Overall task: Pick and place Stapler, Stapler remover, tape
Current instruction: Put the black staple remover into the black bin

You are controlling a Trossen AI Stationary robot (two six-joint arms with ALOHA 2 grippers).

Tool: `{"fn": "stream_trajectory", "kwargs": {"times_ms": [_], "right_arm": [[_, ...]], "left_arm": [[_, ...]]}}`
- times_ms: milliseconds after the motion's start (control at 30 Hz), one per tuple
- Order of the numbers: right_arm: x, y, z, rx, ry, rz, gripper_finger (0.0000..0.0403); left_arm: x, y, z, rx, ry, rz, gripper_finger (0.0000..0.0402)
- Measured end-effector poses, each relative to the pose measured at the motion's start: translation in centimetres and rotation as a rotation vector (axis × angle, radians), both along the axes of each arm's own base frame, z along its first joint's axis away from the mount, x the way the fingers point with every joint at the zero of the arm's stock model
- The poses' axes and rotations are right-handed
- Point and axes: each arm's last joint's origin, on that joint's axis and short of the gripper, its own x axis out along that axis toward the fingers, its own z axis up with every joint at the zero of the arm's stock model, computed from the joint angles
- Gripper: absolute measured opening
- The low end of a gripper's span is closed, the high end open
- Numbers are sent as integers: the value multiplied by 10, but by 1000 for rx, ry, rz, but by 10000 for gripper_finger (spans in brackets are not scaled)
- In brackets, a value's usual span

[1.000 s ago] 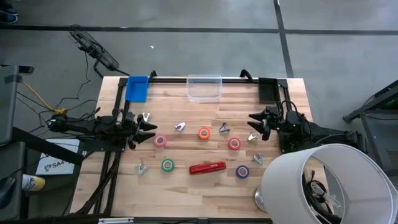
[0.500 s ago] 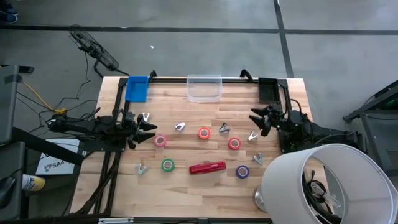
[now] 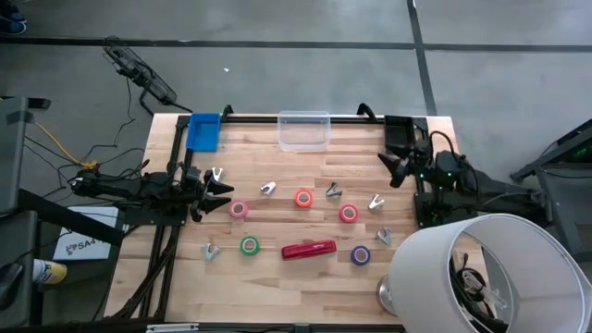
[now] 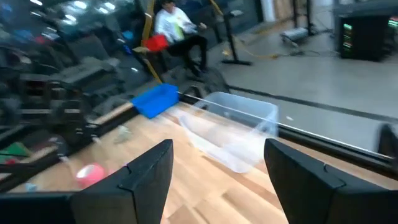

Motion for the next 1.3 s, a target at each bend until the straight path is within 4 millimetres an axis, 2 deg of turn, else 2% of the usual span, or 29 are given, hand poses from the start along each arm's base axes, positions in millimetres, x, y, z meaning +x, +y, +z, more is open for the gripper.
{"fn": "stream_trajectory", "kwargs": {"times_ms": [133,267,500,733,1067,1167,1300], "right_arm": [[7,-7,12,30,108,-52,243],[21,-18,14,98,172,-79,243],[48,-37,-1,330,218,-72,243],[69,-52,-10,351,202,-51,243],[73,-64,-16,460,162,-97,243],[73,-68,-4,454,163,-114,243],[71,-72,15,408,285,-157,243]], "left_arm": [[0,0,0,0,0,0,229],[0,0,0,0,0,0,229],[0,0,0,0,0,0,229],[0,0,0,0,0,0,229],[0,0,0,0,0,0,229],[0,0,0,0,0,0,229],[0,0,0,0,0,0,229]]}}
